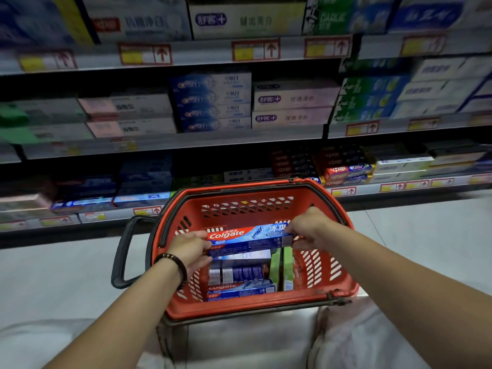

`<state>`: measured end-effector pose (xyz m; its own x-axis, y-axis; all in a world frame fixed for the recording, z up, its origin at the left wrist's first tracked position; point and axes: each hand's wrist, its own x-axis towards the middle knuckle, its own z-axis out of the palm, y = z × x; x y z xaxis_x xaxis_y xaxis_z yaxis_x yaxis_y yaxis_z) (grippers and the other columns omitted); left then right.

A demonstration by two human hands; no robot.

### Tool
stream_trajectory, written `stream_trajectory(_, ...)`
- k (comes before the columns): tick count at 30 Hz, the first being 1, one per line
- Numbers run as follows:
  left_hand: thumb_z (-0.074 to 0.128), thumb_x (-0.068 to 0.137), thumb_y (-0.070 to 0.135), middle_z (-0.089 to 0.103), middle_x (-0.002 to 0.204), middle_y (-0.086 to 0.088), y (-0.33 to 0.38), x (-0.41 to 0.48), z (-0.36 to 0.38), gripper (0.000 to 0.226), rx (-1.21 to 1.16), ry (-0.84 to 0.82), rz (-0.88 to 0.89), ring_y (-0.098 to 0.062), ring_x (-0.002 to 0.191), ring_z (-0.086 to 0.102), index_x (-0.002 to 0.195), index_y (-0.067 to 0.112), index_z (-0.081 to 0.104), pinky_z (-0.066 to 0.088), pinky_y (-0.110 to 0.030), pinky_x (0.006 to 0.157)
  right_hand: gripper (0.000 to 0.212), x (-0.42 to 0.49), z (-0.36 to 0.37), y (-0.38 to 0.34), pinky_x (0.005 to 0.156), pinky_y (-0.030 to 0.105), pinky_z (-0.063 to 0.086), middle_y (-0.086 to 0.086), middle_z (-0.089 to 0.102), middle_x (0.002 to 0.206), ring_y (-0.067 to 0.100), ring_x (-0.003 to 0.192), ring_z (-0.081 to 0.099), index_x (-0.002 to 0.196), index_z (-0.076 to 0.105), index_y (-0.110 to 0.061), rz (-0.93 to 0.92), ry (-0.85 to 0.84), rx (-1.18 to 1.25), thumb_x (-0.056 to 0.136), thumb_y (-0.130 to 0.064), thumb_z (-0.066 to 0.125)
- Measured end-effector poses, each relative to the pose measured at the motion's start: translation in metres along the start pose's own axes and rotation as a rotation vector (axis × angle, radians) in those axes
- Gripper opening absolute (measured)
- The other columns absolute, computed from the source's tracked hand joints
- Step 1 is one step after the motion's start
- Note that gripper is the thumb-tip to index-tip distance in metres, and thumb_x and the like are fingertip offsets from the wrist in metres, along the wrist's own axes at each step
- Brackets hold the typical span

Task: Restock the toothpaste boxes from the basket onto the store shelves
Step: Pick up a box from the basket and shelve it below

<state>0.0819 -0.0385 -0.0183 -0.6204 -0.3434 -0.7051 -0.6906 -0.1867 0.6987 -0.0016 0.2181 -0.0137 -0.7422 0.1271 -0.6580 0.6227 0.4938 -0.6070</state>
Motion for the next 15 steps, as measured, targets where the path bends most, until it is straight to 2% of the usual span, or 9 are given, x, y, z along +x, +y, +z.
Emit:
stream_trajectory(3,0.062,0.099,-0.003,0.067,0.116,-0.013,0.01,-0.01,-0.003,0.026,-0.061,-0.002,0.017,-0.024,0.097,0.069,0.115,0.017,0.068,0.063,-0.04,0.083,0.022,-0.005,-0.009,-0.011,0.056,0.035,0.064,0.02,0.074,0.101,0.031,0.075,0.076,0.109,0.068,-0.002,-0.044,0.031,-0.018,0.09,-0.007,0.078)
stream_trajectory(5,0.062,0.099,-0.003,0.067,0.118,-0.014,0.016,-0.02,-0.005,0.027,-0.102,-0.028,0.028,-0.026,0.102,0.068,0.116,0.016,0.068,0.062,-0.038,0.081,0.018,-0.013,-0.017,-0.019,0.049,0.031,0.06,0.022,0.074,0.101,0.027,0.067,0.072,0.109,0.07,-0.001,-0.081,0.047,-0.03,0.094,-0.007,0.076)
stream_trajectory(7,0.062,0.099,-0.002,0.066,0.118,-0.015,0.024,-0.029,-0.008,0.025,-0.109,-0.065,0.048,-0.027,0.104,0.068,0.115,0.016,0.067,0.062,-0.041,0.086,0.015,-0.022,-0.025,-0.027,0.047,0.029,0.059,0.021,0.074,0.101,0.024,0.064,0.069,0.11,0.069,0.001,-0.114,0.043,-0.027,0.097,-0.007,0.073)
stream_trajectory(9,0.063,0.1,0.0,0.066,0.116,-0.014,0.033,-0.036,-0.012,0.023,-0.083,-0.095,0.095,-0.026,0.101,0.069,0.116,0.017,0.067,0.06,-0.045,0.094,0.01,-0.032,-0.032,-0.033,0.06,0.035,0.065,0.02,0.073,0.1,0.023,0.067,0.069,0.107,0.068,0.0,-0.14,0.035,0.001,0.099,-0.007,0.07)
stream_trajectory(11,0.064,0.1,0.004,0.067,0.114,-0.013,0.04,-0.042,-0.017,0.025,-0.034,-0.109,0.155,-0.026,0.098,0.072,0.121,0.018,0.066,0.061,-0.046,0.094,0.003,-0.039,-0.036,-0.036,0.073,0.04,0.065,0.018,0.073,0.094,0.021,0.064,0.065,0.102,0.068,-0.003,-0.155,0.029,0.068,0.1,-0.005,0.068)
stream_trajectory(15,0.067,0.099,0.006,0.069,0.114,-0.012,0.05,-0.048,-0.028,0.028,0.004,-0.133,0.215,-0.031,0.098,0.076,0.122,0.021,0.067,0.062,-0.048,0.091,0.012,-0.044,-0.039,-0.035,0.066,0.035,0.057,0.017,0.072,0.086,0.015,0.053,0.055,0.107,0.067,-0.007,-0.15,-0.024,0.277,0.099,0.002,0.066)
